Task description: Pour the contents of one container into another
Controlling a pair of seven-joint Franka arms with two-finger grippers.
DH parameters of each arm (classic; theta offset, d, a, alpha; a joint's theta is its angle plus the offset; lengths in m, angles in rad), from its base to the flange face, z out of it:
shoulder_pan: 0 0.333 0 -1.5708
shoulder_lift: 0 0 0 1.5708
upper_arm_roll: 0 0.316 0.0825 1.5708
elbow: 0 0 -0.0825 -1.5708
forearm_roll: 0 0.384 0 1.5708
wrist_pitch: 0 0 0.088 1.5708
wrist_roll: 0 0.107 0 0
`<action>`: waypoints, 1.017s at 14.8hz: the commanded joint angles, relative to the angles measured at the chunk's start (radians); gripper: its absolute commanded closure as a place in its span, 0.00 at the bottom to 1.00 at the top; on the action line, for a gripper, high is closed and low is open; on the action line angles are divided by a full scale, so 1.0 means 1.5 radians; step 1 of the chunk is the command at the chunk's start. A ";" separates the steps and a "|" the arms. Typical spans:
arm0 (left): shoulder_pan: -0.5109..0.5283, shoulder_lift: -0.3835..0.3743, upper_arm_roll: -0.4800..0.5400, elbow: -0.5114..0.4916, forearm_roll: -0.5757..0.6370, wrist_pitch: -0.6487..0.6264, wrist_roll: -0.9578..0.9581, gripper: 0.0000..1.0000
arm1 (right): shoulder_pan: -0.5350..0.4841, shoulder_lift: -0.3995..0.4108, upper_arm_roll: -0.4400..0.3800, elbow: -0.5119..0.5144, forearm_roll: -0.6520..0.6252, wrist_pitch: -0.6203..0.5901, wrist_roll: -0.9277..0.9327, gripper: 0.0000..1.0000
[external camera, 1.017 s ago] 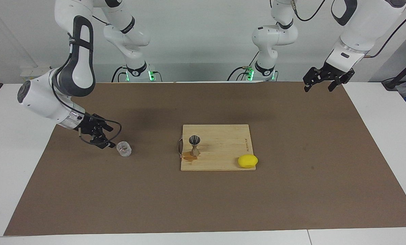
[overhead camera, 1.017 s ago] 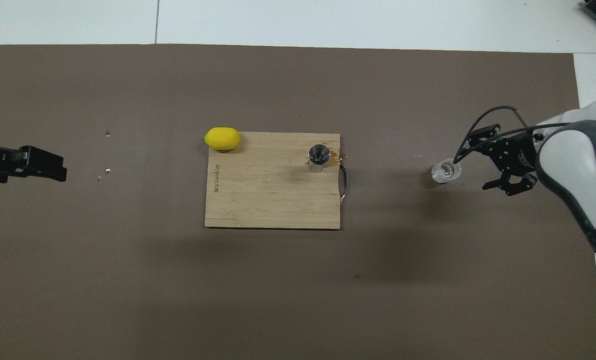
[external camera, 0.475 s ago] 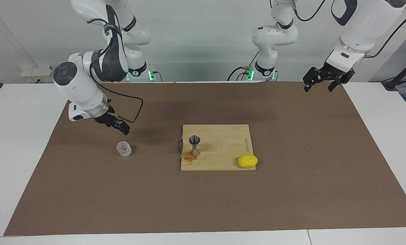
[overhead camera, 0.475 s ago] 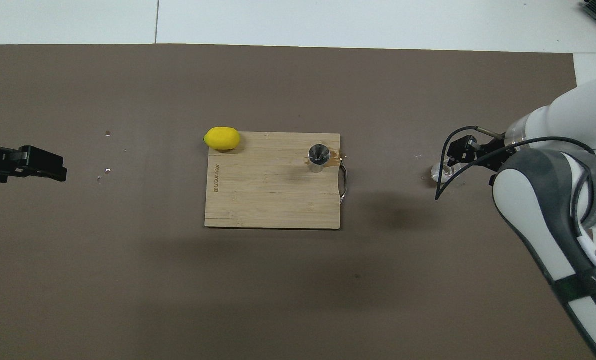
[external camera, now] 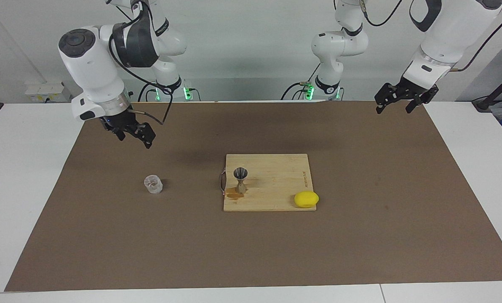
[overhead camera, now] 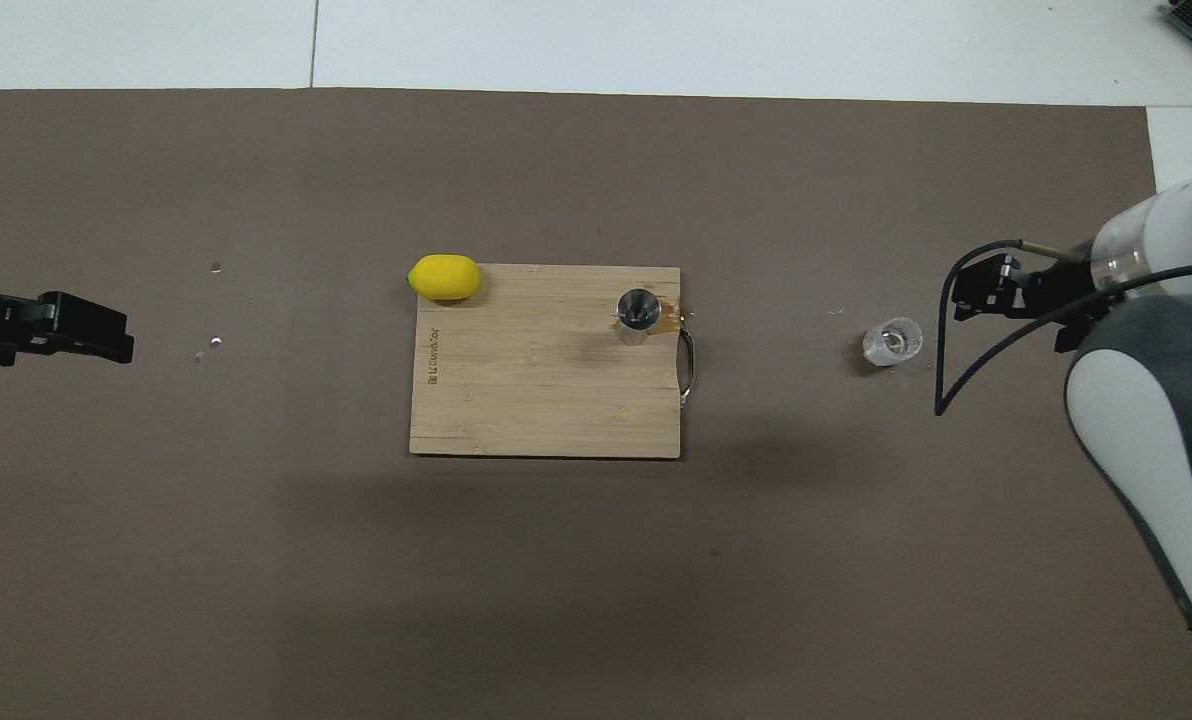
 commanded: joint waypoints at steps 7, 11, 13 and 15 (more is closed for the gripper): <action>0.002 -0.019 -0.001 -0.020 0.007 -0.001 -0.001 0.00 | -0.048 0.006 -0.005 0.119 -0.001 -0.147 -0.101 0.01; 0.002 -0.019 -0.001 -0.020 0.007 -0.002 -0.001 0.00 | -0.044 -0.015 -0.002 0.088 0.010 -0.170 -0.126 0.01; 0.002 -0.019 -0.001 -0.020 0.007 -0.001 -0.001 0.00 | -0.039 -0.017 0.005 0.087 0.013 -0.182 -0.149 0.01; 0.002 -0.019 -0.001 -0.020 0.007 -0.002 -0.001 0.00 | -0.028 -0.017 0.004 0.088 0.012 -0.185 -0.176 0.01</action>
